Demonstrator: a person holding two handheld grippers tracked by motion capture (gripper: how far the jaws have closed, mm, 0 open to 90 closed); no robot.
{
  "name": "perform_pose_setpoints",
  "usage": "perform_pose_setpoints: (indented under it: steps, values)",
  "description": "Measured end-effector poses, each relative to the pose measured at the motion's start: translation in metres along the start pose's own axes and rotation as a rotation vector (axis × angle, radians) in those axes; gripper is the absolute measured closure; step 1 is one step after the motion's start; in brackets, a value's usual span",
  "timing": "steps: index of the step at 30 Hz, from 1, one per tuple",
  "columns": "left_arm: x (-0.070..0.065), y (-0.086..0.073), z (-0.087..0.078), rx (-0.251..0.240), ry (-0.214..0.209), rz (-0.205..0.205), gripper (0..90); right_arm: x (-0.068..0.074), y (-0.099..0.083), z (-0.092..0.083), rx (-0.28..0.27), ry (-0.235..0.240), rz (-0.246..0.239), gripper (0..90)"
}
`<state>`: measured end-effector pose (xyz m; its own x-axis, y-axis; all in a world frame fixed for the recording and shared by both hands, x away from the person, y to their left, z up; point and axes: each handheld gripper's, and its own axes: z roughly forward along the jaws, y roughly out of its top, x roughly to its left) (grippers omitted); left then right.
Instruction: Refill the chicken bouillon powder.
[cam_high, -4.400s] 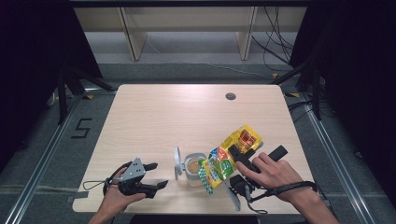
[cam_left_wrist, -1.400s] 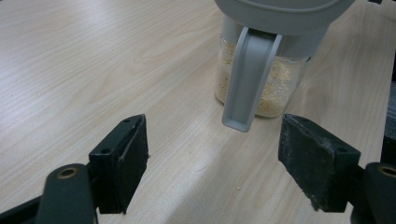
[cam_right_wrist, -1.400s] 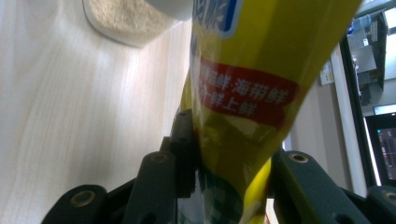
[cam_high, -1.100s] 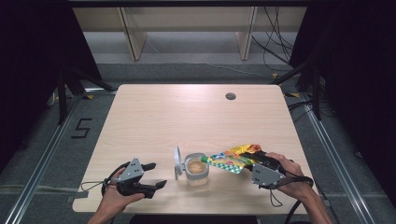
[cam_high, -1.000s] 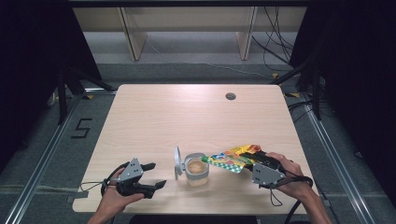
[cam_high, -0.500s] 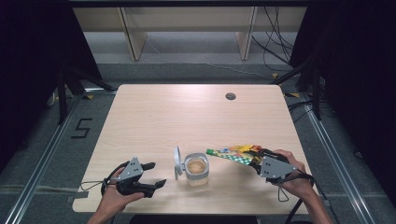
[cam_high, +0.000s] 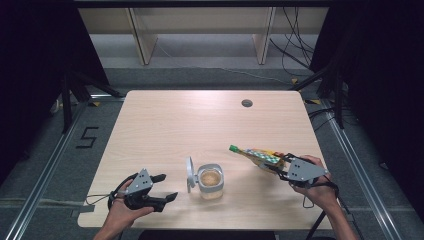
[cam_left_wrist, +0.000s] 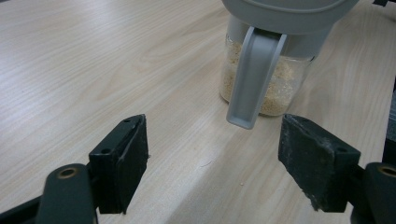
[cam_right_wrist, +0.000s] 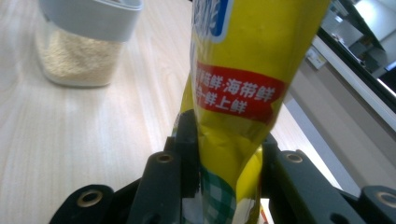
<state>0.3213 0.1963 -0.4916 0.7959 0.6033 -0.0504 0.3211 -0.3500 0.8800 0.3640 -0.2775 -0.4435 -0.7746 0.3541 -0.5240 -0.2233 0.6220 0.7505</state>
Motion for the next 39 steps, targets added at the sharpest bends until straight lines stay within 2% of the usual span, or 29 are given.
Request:
perform_pose_setpoints:
  steps: [1, 2, 3, 4, 5, 7, 8, 10, 11, 12, 13, 15, 17, 19, 20, 22, 24, 25, 26, 27, 29, 31, 32, 33, 34, 35, 36, 37, 39]
  values:
    - [0.001, 0.0, 0.0, -0.001, -0.004, 0.017, 24.0, -0.002, -0.001, 0.0, 0.0, -0.007, 0.009, 72.5]
    - [0.001, 0.0, 0.0, -0.002, -0.005, 0.011, 24.0, -0.003, -0.002, 0.0, -0.007, -0.016, 0.012, 73.2]
    - [0.001, 0.0, 0.0, -0.001, -0.004, 0.016, 24.0, -0.004, -0.004, 0.0, -0.015, -0.015, 0.044, 74.0]
    - [0.001, 0.001, -0.001, -0.001, -0.008, 0.018, 24.0, -0.005, -0.005, 0.0, -0.016, -0.009, 0.049, 74.3]
    - [-0.001, 0.0, 0.0, -0.005, -0.005, -0.006, 24.0, -0.005, -0.006, 0.0, -0.011, -0.02, 0.065, 74.5]
    - [-0.001, 0.0, 0.0, -0.004, -0.005, -0.007, 24.0, -0.006, -0.009, 0.002, 0.001, -0.019, 0.05, 74.7]
    - [-0.001, 0.0, 0.0, -0.004, -0.006, -0.006, 24.0, -0.007, -0.01, 0.003, 0.01, -0.012, 0.062, 74.8]
    - [-0.001, 0.0, -0.001, -0.004, -0.005, -0.005, 24.0, -0.008, -0.015, 0.006, 0.013, -0.027, 0.08, 74.9]
    - [0.001, 0.001, -0.001, 0.005, -0.005, 0.024, 24.0, -0.009, -0.016, 0.007, 0.015, -0.022, 0.104, 74.9]
    - [0.002, 0.001, -0.002, 0.009, -0.006, 0.023, 24.0, -0.011, -0.018, 0.008, -0.003, -0.033, 0.124, 75.0]
    - [0.0, 0.001, -0.001, -0.005, -0.004, 0.0, 24.0, -0.012, -0.019, 0.008, -0.014, -0.034, 0.141, 75.0]
    - [0.001, 0.001, -0.002, 0.0, 0.0, 0.02, 24.0, -0.015, -0.021, 0.009, -0.035, -0.049, 0.187, 75.0]
    - [0.0, 0.001, -0.001, -0.004, -0.004, 0.0, 24.0, -0.016, -0.024, 0.011, -0.053, -0.062, 0.253, 75.0]
    - [0.001, 0.001, -0.001, 0.002, -0.008, 0.021, 24.0, -0.018, -0.027, 0.013, -0.067, -0.074, 0.253, 75.1]
    - [0.0, 0.001, -0.001, 0.002, -0.003, 0.009, 24.0, -0.019, -0.028, 0.014, -0.073, -0.067, 0.265, 75.0]
    - [0.0, 0.002, 0.0, -0.005, -0.009, 0.001, 24.0, -0.019, -0.031, 0.016, -0.071, -0.062, 0.307, 75.1]
    - [0.0, 0.002, -0.001, -0.003, -0.008, 0.017, 24.0, -0.017, -0.034, 0.017, -0.072, -0.067, 0.346, 75.1]
    - [0.0, 0.002, 0.0, -0.006, -0.014, 0.018, 24.0, -0.017, -0.035, 0.017, -0.073, -0.055, 0.35, 75.3]
    - [0.001, 0.003, 0.0, -0.007, -0.014, 0.02, 24.0, -0.016, -0.037, 0.018, -0.084, -0.062, 0.355, 75.7]
    - [0.0, 0.002, 0.0, -0.009, -0.013, 0.006, 24.0, -0.016, -0.038, 0.018, -0.087, -0.053, 0.361, 75.8]
    - [0.001, 0.003, 0.0, -0.006, -0.014, 0.027, 24.0, -0.014, -0.039, 0.018, -0.107, -0.053, 0.396, 75.9]
    - [-0.001, 0.003, -0.001, -0.006, -0.007, 0.012, 24.0, -0.014, -0.04, 0.017, -0.109, -0.069, 0.391, 75.9]
    - [-0.001, 0.003, -0.001, -0.006, -0.006, 0.016, 24.0, -0.013, -0.04, 0.016, -0.106, -0.06, 0.409, 75.9]
    - [0.0, 0.003, -0.001, -0.01, -0.012, 0.028, 24.0, -0.012, -0.041, 0.015, -0.112, -0.082, 0.428, 75.9]
    - [0.0, 0.003, -0.001, -0.011, -0.011, 0.025, 24.0, -0.011, -0.042, 0.014, -0.109, -0.079, 0.436, 75.8]
    - [0.0, 0.003, -0.001, -0.006, -0.007, 0.025, 24.0, -0.01, -0.043, 0.014, -0.118, -0.097, 0.451, 75.7]
    - [-0.001, 0.003, -0.001, -0.006, -0.008, 0.011, 24.0, -0.01, -0.044, 0.011, -0.103, -0.085, 0.462, 75.6]
    - [-0.001, 0.003, 0.0, -0.006, -0.011, 0.01, 24.0, -0.009, -0.044, 0.01, -0.101, -0.1, 0.486, 75.6]
    - [-0.001, 0.003, 0.0, -0.006, -0.01, 0.024, 24.0, -0.007, -0.045, 0.008, -0.099, -0.102, 0.502, 75.5]
